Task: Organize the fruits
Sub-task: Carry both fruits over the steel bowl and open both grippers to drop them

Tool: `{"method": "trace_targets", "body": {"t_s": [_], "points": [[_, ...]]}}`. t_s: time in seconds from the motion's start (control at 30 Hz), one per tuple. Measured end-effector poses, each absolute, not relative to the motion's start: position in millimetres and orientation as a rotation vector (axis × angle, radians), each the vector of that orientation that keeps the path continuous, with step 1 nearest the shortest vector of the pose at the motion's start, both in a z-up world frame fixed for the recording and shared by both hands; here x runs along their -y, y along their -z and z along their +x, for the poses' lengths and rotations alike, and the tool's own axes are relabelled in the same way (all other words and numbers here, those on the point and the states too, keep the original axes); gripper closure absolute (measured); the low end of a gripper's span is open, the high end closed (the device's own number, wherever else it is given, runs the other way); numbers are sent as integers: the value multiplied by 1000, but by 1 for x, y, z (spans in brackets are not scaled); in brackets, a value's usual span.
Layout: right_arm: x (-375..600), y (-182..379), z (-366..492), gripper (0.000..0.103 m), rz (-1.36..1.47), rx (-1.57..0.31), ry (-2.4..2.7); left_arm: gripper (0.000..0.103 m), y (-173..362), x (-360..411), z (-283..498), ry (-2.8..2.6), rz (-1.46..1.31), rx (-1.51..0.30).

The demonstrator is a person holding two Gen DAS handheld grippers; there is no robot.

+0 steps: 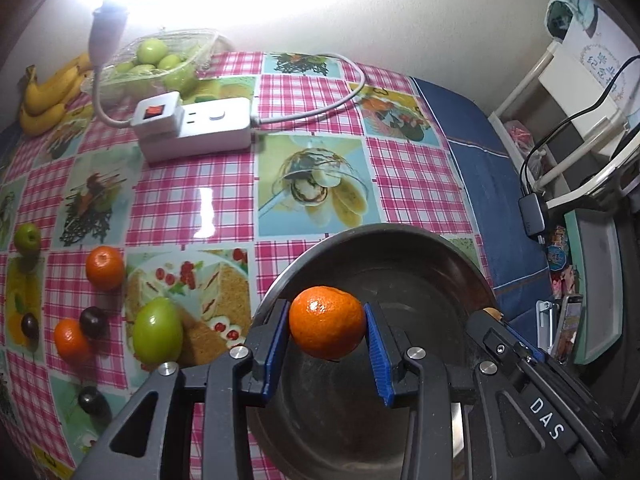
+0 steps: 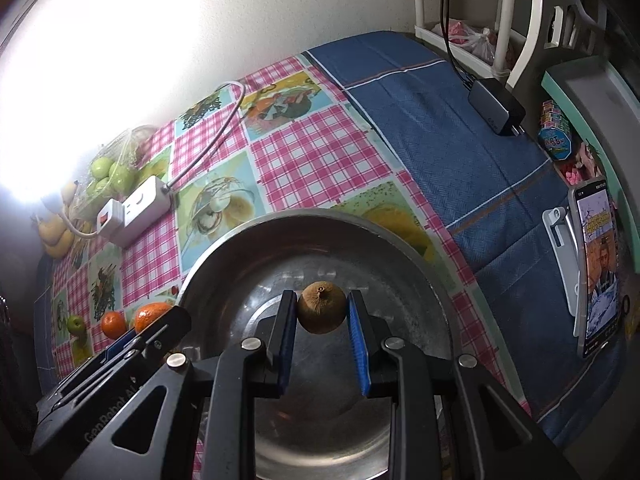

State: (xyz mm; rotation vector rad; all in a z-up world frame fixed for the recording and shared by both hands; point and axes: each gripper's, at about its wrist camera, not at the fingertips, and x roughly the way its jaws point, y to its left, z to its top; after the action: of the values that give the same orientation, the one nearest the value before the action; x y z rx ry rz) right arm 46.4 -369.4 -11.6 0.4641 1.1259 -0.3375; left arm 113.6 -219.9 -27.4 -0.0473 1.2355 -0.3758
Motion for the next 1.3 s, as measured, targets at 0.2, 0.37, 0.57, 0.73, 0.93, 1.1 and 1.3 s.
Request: {"method": "trace_targets", "body": {"t_s": [0.2, 0.37, 0.57, 0.73, 0.93, 1.1, 1.3], "points": [[377, 30, 56, 76, 472, -1166, 335, 63, 46, 231, 114, 388, -18, -1252], [380, 43, 61, 76, 464, -1208, 352, 63, 59, 233, 113, 379, 3, -1281], [381, 52, 61, 76, 464, -1242, 358, 63, 66, 233, 112, 372, 12, -1303], [379, 56, 60, 76, 462, -1262, 354, 63, 69, 234, 112, 363, 38, -1307], [379, 63, 58, 76, 462, -1290, 351, 63, 73, 234, 112, 347, 44, -1321], [376, 66, 57, 76, 461, -1300, 341, 63, 75, 232, 111, 336, 39, -1329], [370, 69, 60, 76, 453, -1309, 334, 63, 73, 231, 108, 331, 36, -1331]]}}
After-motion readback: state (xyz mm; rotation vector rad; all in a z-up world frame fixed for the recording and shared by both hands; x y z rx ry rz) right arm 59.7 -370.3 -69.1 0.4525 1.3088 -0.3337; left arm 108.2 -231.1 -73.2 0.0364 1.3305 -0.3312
